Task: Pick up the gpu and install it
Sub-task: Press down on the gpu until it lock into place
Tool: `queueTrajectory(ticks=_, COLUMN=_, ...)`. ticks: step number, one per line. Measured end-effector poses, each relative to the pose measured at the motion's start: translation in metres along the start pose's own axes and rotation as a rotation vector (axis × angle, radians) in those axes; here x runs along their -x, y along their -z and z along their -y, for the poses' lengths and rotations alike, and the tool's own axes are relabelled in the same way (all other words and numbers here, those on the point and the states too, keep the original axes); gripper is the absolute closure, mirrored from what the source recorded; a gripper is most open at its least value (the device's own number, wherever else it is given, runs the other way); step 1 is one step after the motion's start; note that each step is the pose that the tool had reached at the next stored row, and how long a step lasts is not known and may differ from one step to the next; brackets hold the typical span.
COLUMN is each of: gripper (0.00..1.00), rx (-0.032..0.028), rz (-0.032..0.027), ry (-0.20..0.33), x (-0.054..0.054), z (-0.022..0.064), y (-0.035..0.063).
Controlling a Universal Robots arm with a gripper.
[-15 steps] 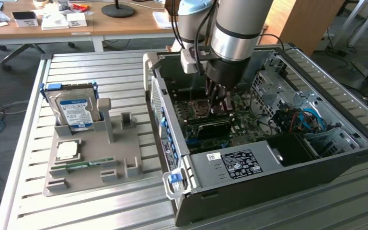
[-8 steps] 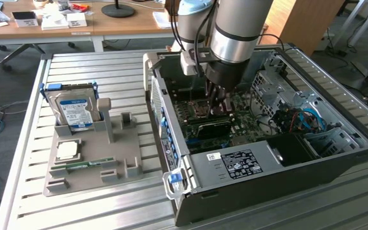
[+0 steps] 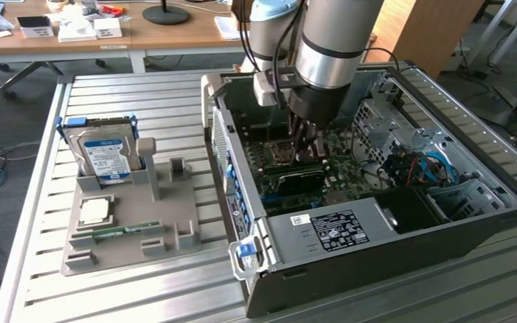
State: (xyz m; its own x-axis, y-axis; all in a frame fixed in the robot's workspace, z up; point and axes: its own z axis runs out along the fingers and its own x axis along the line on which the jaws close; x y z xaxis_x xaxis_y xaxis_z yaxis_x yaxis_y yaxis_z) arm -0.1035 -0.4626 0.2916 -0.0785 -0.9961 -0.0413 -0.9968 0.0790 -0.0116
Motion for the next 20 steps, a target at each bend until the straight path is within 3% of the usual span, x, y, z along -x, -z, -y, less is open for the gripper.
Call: queueTrajectory(ticks=20, gripper=0.89, rx=0.0003, rz=-0.0003, ry=0.000, x=-0.0003, z=-0.0001, y=-0.0052)
